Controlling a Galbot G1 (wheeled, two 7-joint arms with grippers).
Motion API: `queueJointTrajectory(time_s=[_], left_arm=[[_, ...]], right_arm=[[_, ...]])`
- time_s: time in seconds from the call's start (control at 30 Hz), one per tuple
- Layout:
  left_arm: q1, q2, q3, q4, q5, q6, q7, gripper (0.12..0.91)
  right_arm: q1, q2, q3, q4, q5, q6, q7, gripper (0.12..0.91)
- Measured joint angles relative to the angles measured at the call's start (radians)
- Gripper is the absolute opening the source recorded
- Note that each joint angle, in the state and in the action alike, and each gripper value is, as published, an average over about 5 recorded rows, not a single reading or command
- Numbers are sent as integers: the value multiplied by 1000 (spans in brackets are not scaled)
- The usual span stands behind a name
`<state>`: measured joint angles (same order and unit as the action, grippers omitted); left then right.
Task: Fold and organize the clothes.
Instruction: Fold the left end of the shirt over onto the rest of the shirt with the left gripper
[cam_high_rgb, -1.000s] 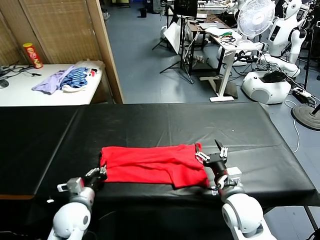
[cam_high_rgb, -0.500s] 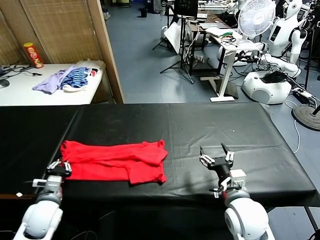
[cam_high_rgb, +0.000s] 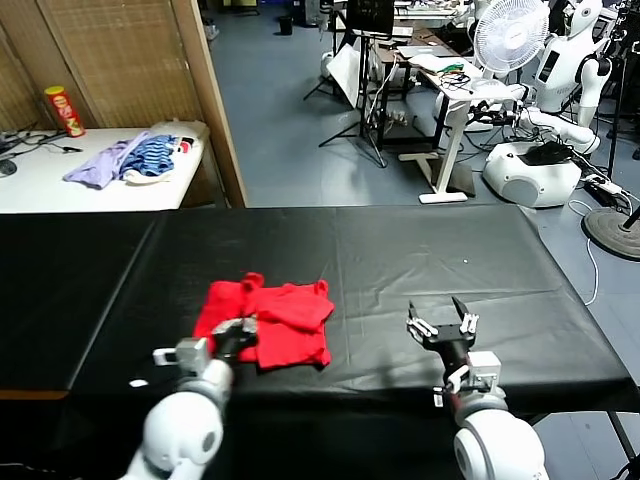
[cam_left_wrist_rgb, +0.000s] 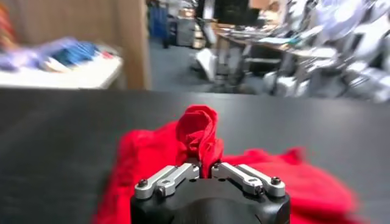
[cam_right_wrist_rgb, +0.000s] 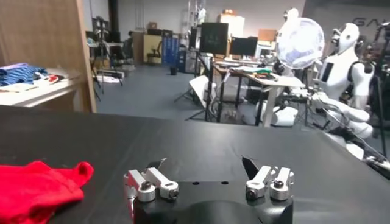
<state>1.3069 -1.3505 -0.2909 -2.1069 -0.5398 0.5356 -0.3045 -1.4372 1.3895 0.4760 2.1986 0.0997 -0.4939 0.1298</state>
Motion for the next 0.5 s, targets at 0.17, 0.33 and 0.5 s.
queueJointTrajectory(time_s=[0.17,0.33,0.5], left_arm=[[-23,-63,54,33,9,-25,5,174],[-32,-99,75,56,11,-36,10,174],[-35,-123,99,67,44,-46,36,174]], right_arm=[[1,6,-6,-10,-6,0,0,798],[10,5,-11,-22,-6,3,-2,798],[23,3,-22,-38,-3,14,-6,798]])
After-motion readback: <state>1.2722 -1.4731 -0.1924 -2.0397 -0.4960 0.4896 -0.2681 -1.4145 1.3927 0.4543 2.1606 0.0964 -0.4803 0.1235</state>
